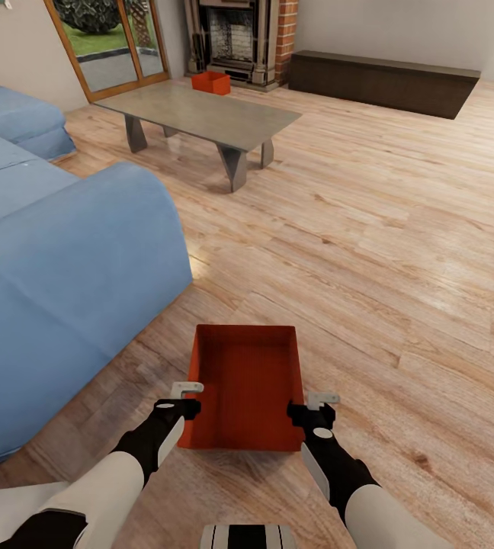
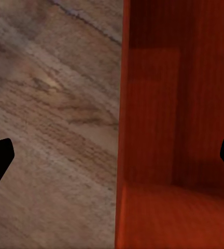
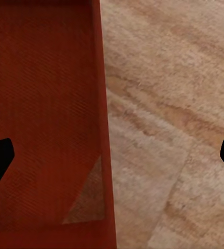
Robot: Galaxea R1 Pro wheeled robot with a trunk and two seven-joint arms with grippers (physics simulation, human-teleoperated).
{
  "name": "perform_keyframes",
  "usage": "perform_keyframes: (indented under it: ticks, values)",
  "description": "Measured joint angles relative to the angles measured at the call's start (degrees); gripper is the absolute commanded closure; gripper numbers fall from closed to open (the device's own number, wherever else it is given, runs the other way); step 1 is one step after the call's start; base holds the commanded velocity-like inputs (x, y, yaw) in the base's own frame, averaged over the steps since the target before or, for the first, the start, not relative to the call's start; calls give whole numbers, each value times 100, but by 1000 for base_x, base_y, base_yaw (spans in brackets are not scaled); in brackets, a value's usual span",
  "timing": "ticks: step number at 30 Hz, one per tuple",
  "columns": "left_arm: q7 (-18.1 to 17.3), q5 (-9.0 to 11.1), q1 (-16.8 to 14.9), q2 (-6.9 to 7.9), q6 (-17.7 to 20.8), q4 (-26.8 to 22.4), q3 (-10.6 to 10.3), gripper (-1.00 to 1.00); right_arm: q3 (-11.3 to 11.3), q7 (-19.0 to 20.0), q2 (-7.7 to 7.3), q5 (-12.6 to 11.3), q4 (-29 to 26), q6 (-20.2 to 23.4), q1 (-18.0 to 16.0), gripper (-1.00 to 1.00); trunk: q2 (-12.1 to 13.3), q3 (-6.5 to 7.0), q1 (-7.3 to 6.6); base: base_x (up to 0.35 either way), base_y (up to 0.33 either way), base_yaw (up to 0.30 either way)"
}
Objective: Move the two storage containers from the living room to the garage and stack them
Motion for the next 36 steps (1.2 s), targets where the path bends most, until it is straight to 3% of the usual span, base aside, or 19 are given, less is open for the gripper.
perform_keyframes:
  ticks: [31, 36]
  values:
    - [0, 15, 0, -6, 0, 0, 0, -100, 14, 43, 11, 105, 71, -2, 2, -100, 0, 0, 0, 0, 0, 0]
    - [0, 25, 0, -8, 2, 0, 0, -100, 12, 43, 11, 100, 71, -1, 2, -100, -199, -89, 109, 0, 0, 0]
